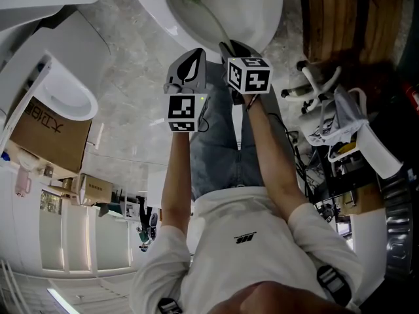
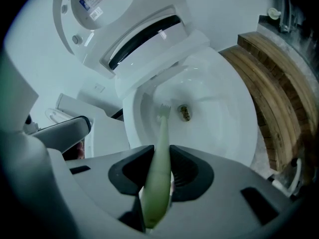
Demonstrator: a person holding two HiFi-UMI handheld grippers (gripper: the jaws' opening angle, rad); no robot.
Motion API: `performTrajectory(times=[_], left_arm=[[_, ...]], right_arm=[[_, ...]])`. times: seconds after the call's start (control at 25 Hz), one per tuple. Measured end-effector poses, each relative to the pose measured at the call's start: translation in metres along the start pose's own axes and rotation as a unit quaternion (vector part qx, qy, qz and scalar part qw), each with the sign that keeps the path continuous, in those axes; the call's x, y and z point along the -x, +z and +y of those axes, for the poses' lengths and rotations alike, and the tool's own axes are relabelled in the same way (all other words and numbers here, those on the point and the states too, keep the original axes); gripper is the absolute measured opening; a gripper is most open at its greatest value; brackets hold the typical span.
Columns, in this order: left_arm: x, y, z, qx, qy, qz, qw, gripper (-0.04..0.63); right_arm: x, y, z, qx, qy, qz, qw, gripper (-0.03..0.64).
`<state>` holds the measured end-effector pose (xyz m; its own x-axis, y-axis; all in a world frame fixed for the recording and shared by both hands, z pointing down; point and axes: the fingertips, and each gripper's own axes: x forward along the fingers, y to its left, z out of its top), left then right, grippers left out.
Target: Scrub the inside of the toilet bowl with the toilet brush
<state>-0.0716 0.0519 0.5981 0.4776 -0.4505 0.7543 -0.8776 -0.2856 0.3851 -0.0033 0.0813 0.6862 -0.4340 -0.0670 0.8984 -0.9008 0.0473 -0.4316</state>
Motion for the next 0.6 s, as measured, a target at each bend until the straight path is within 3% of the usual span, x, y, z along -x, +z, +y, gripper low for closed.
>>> performTrajectory(times=[0.24, 0.6], left_arm=[[0.001, 0.001, 0.008, 0.001, 0.001, 0.001, 1.0, 0.011], [0.006, -0.001, 0.02, 0.001, 0.008, 0.003, 1.0, 0.009]], right_arm=[[-0.012, 0.002, 0.012, -0.069, 0.014, -0.006, 0.998, 0.091], [-0.028, 0.015, 0.016, -0.176, 0.028, -0.023, 0.984, 0.093]])
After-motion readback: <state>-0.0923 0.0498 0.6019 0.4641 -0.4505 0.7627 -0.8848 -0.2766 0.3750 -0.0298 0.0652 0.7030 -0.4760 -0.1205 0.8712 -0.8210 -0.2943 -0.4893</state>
